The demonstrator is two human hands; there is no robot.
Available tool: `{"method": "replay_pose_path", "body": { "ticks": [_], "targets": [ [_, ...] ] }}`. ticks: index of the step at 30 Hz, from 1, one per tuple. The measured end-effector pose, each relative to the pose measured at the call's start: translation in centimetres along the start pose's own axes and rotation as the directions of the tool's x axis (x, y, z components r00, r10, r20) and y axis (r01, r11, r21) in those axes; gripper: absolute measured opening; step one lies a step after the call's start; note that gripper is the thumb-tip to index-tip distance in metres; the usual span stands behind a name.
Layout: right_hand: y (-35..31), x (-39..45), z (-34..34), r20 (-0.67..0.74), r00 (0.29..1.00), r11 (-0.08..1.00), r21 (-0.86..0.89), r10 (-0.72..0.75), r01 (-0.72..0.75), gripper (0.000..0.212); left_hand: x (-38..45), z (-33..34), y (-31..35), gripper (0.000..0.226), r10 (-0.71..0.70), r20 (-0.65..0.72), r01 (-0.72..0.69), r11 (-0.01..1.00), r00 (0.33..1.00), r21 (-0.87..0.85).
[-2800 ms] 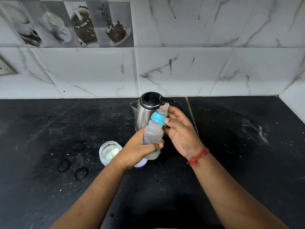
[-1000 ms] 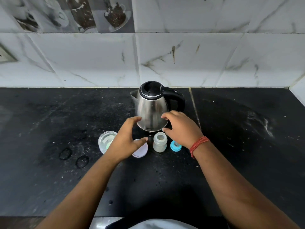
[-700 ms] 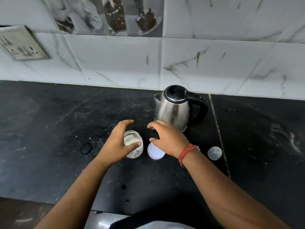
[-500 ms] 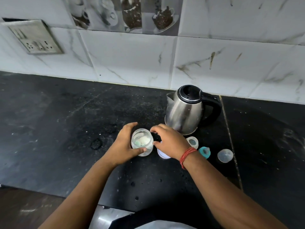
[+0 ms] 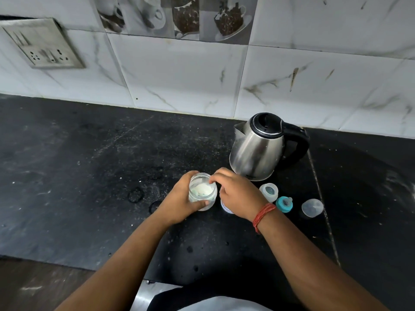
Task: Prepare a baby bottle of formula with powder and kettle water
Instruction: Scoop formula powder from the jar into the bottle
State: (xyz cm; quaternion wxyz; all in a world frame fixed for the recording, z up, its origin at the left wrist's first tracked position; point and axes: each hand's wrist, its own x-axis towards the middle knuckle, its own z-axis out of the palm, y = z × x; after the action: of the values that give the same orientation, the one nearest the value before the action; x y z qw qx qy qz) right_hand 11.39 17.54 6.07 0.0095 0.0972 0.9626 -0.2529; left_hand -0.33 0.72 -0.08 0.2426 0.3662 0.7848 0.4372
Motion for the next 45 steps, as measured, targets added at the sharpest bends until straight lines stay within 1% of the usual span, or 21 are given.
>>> {"method": "replay_pose_path", "body": {
  "ticks": [2, 4, 7, 9, 11, 13, 15, 18, 19, 21, 22, 24, 26, 28, 31, 34, 36, 39, 40, 42, 45],
  "targets": [
    [-0.3, 0.0, -0.5, 0.145, 0.989, 0.995, -0.095, -0.007, 0.021, 0.043, 0.1, 0.2, 0.2, 0.079, 0.024, -0.001, -0.024, 1.000, 1.000, -0.009],
    [-0.6, 0.1, -0.7, 0.298, 0.954, 0.976, -0.211, 0.022, 0.044, 0.043, 0.2, 0.5, 0.5, 0.075, 0.062, -0.016, -0.062, 0.998, 0.998, -0.012],
    [-0.8, 0.5, -0.8, 0.434, 0.896, 0.932, -0.355, 0.092, 0.076, 0.043, 0.2, 1.3, 0.9, 0.076, 0.137, -0.032, -0.137, 0.991, 0.990, 0.002],
    [-1.0, 0.6, -0.6, 0.481, 0.861, 0.897, -0.437, 0.166, 0.071, 0.046, 0.2, 1.9, 1.1, 0.077, 0.186, -0.023, -0.186, 0.982, 0.982, 0.030],
    [-1.2, 0.7, 0.0, 0.500, 0.820, 0.859, -0.512, 0.280, 0.019, 0.056, 0.1, 2.6, 1.3, 0.078, 0.233, -0.012, -0.230, 0.968, 0.973, 0.098],
    [-1.1, 1.1, 0.9, 0.511, 0.779, 0.836, -0.548, 0.363, -0.031, 0.065, 0.0, 3.4, 1.5, 0.081, 0.270, 0.003, -0.266, 0.948, 0.963, 0.172],
    [-0.5, 1.5, 1.8, 0.534, 0.754, 0.831, -0.556, 0.381, -0.026, 0.062, 0.0, 4.0, 1.6, 0.082, 0.296, 0.000, -0.288, 0.930, 0.955, 0.228],
    [0.2, 1.1, 1.6, 0.531, 0.777, 0.843, -0.538, 0.339, -0.001, 0.058, 0.1, 4.6, 1.9, 0.078, 0.350, -0.033, -0.324, 0.894, 0.936, 0.309],
    [0.5, 0.8, 1.4, 0.520, 0.797, 0.850, -0.527, 0.308, 0.015, 0.057, 0.1, 4.7, 1.9, 0.077, 0.360, -0.042, -0.328, 0.887, 0.932, 0.325],
    [1.1, -0.1, 0.6, 0.466, 0.862, 0.880, -0.472, 0.199, 0.052, 0.050, 0.2, 5.0, 2.2, 0.076, 0.352, -0.074, -0.312, 0.893, 0.933, 0.324],
    [1.5, -0.6, 0.2, 0.417, 0.899, 0.898, -0.435, 0.135, 0.067, 0.044, 0.2, 5.1, 2.4, 0.076, 0.341, -0.103, -0.296, 0.905, 0.934, 0.306],
    [1.8, -1.4, -0.8, 0.309, 0.949, 0.931, -0.360, 0.056, 0.062, 0.034, 0.4, 5.2, 2.6, 0.076, 0.310, -0.173, -0.261, 0.930, 0.935, 0.258],
    [1.8, -2.1, -1.9, 0.215, 0.977, 0.947, -0.315, 0.001, 0.068, 0.030, 0.6, 5.2, 2.8, 0.077, 0.269, -0.227, -0.222, 0.952, 0.936, 0.211],
    [1.8, -2.6, -2.8, 0.142, 0.989, 0.950, -0.302, -0.038, 0.079, 0.031, 0.8, 5.2, 2.7, 0.079, 0.237, -0.257, -0.194, 0.964, 0.937, 0.182],
    [2.1, -2.9, -3.2, 0.030, 0.996, 0.953, -0.289, -0.080, 0.085, 0.032, 1.1, 5.6, 2.7, 0.080, 0.228, -0.282, -0.186, 0.968, 0.932, 0.168],
    [2.3, -2.8, -3.1, -0.061, 0.993, 0.962, -0.258, -0.104, 0.085, 0.025, 1.1, 5.9, 3.6, 0.078, 0.253, -0.334, -0.205, 0.964, 0.908, 0.172],
    [2.3, -2.9, -3.2, -0.150, 0.976, 0.959, -0.257, -0.158, 0.116, 0.017, 1.0, 5.9, 4.9, 0.074, 0.294, -0.411, -0.237, 0.954, 0.863, 0.186],
    [2.0, -3.2, -3.7, -0.333, 0.908, 0.959, -0.213, -0.252, 0.188, 0.015, 0.7, 5.7, 6.6, 0.069, 0.389, -0.519, -0.296, 0.920, 0.762, 0.255],
    [2.0, -3.3, -3.8, -0.361, 0.893, 0.955, -0.217, -0.270, 0.202, 0.013, 0.7, 5.7, 6.6, 0.068, 0.403, -0.530, -0.294, 0.914, 0.746, 0.281],
    [2.1, -3.2, -3.6, -0.365, 0.891, 0.954, -0.225, -0.270, 0.197, 0.010, 0.9, 5.7, 5.8, 0.070, 0.352, -0.526, -0.231, 0.931, 0.775, 0.282],
    [2.9, -2.7, -2.9, -0.333, 0.916, 0.962, -0.228, -0.224, 0.152, 0.010, 1.1, 5.8, 4.6, 0.075, 0.267, -0.514, -0.158, 0.956, 0.815, 0.247]
  ]
}}
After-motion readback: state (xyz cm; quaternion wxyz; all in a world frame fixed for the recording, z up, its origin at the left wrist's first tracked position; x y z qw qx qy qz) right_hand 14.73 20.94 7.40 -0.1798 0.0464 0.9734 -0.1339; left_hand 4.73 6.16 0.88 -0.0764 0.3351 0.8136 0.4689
